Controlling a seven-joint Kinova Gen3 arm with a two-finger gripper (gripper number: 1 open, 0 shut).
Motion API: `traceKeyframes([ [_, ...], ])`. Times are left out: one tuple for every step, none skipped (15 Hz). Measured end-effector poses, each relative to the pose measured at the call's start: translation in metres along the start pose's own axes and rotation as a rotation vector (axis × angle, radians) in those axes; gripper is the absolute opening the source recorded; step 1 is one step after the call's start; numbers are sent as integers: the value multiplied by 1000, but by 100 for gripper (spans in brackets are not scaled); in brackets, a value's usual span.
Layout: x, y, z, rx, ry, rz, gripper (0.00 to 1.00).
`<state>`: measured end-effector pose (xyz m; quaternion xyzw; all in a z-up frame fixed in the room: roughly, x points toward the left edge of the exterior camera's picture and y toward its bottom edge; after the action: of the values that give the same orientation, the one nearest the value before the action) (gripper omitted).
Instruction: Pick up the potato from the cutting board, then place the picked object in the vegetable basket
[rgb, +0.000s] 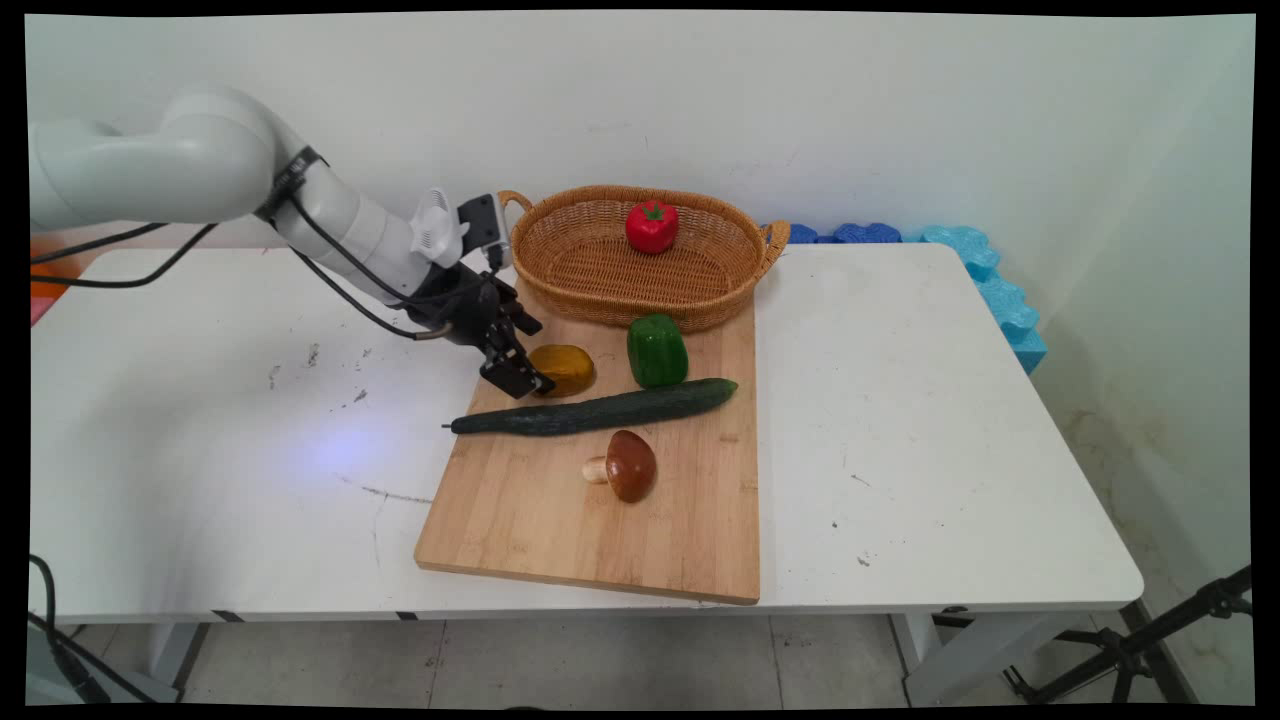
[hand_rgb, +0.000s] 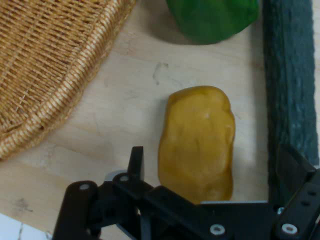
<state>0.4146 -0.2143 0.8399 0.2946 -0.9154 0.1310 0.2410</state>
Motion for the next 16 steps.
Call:
traceKeyframes([
  [1, 0, 4, 6, -6, -2, 100],
  [2, 0, 6, 9, -9, -2, 100],
  [3, -1, 8, 13, -13, -3, 100],
  [4, -1, 11, 16, -18, -4, 100],
  [5, -1, 13, 19, -22, -4, 100],
  [6, 0, 15, 22, -27, -5, 100],
  [6, 0, 17, 24, -30, -5, 100],
  [7, 0, 19, 27, -34, -6, 100],
  [7, 0, 21, 28, -37, -6, 100],
  [7, 0, 21, 29, -38, -6, 100],
  [7, 0, 23, 30, -42, -7, 100],
  [7, 0, 24, 32, -44, -7, 0],
  [7, 0, 25, 32, -46, -7, 0],
  [7, 0, 26, 33, -48, -7, 0],
  [7, 1, 26, 33, -51, -6, 0],
  [7, 1, 27, 32, -53, -5, 0],
])
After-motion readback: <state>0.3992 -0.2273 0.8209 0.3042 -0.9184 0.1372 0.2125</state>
